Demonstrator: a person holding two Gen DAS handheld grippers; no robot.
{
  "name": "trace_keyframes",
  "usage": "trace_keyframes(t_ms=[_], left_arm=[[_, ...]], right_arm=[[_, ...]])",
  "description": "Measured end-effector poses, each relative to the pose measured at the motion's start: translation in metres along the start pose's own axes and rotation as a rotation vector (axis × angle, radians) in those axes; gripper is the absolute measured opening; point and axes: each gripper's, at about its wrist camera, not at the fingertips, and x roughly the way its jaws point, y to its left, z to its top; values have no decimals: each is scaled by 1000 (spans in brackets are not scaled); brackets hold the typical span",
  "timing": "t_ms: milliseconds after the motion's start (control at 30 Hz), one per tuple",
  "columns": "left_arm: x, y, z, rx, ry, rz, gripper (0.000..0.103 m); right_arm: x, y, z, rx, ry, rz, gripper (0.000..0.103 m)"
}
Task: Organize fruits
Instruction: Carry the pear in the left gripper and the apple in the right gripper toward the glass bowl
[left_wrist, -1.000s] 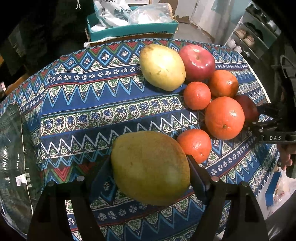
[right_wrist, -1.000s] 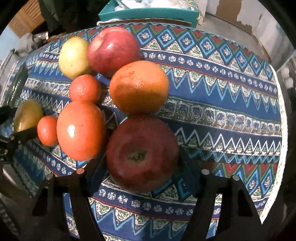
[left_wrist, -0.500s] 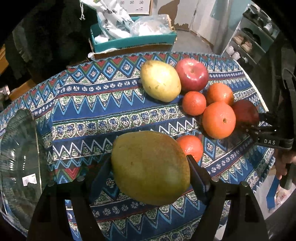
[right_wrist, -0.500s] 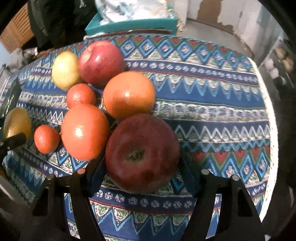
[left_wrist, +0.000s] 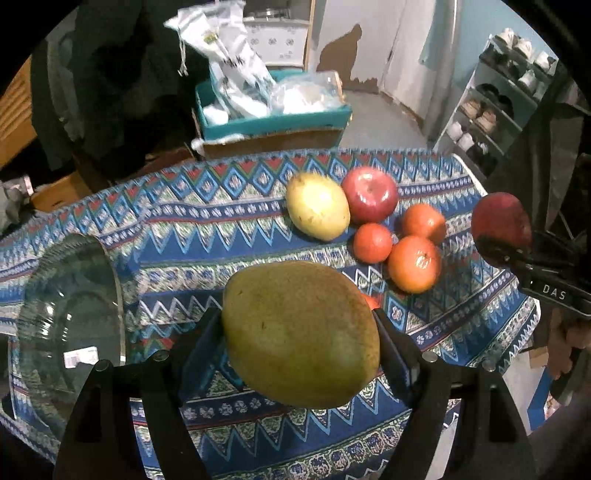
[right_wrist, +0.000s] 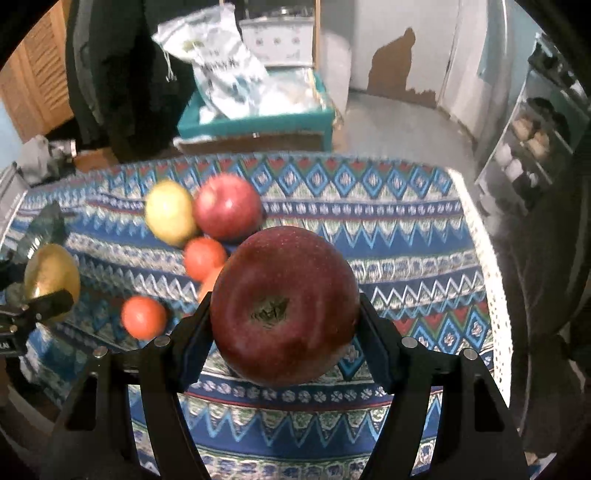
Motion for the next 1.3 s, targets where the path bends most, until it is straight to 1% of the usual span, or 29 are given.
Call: trace_keyframes(t_ms=[333,633,867,1100,1300], left_arm=[[-48,7,12,-9,-129,44,81],[-80,16,17,-31,-193,57,81],[-107,21,20,-35,-251,62,81],[-119,34,18,-63,-263,65,81],[-122,52,15,-95,-263,86,81]], right_arm=[[-42,26,20,1,-123,19,71],[-82,43,31,-21,-225,43,71],[-102,59,39,-40,-270,75,71],[-109,82,49,-73,-289,114,71],[-104,106,61,-92,-275,162,71]])
